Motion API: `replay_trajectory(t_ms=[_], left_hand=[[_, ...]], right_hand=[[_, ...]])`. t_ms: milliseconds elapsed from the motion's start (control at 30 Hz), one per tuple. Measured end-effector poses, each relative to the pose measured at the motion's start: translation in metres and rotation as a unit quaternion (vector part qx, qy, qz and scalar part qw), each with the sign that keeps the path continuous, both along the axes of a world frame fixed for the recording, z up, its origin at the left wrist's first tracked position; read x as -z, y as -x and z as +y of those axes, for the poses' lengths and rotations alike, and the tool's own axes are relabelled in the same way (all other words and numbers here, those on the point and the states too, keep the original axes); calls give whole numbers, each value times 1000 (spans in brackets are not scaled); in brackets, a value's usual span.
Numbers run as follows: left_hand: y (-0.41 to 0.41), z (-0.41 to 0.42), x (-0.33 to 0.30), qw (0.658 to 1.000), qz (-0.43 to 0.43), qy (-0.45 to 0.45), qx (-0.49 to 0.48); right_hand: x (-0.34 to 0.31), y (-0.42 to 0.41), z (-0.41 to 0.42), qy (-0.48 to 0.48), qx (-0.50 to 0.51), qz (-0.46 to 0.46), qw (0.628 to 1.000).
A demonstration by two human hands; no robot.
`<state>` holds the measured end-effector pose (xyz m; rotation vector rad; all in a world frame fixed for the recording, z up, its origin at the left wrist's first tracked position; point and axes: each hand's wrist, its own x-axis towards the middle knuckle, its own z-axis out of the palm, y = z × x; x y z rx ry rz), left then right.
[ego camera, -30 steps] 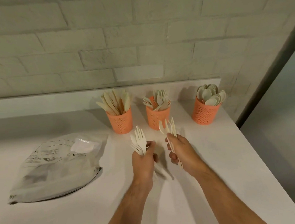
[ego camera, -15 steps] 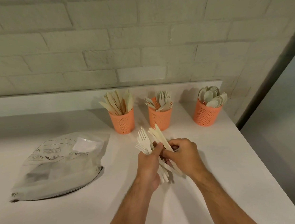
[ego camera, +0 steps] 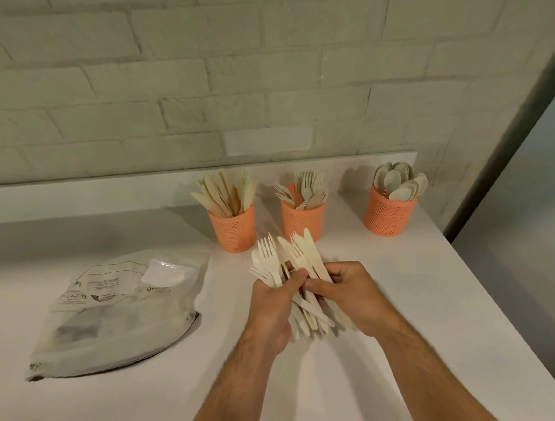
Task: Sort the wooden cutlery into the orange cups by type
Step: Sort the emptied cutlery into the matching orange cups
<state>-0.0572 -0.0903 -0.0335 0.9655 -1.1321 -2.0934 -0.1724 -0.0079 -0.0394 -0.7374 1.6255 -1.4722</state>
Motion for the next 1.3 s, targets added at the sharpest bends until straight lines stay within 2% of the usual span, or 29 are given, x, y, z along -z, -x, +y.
replay_trajectory(t_ms=[100,233,333,500,700,833,1000,1200,1300], left_hand=[[-5,-4,-3,1000,-3,14,8],[-9,-8,-8,1000,4,-23,13],[-12,-10,-10,999,9,-27,20],[-16,-13,-10,1000,14,-11,-1],[-22,-19,-17,1000,13,1,-16],[-27,-23,-18,998,30,-52,14],[-37,-32,-19,995,37,-85,45],[-40,-40,-11,998,15,-53,20],[-42,-43,-9,999,26,-46,10]], right_hand=[[-1,-3,-1,12,-3,-31,999],[-3,-8,-3,13,28,-124,992],[-2,-11,-6,9,30,-131,991],[-2,-22,-13,21,34,-29,999],[-4,-34,-24,-2,70,106,992],[-9,-37,-31,-45,63,182,980],[-10,-36,-36,-62,85,207,973],[-12,-47,-42,-55,60,233,969],[-12,-52,-44,-54,41,199,978]])
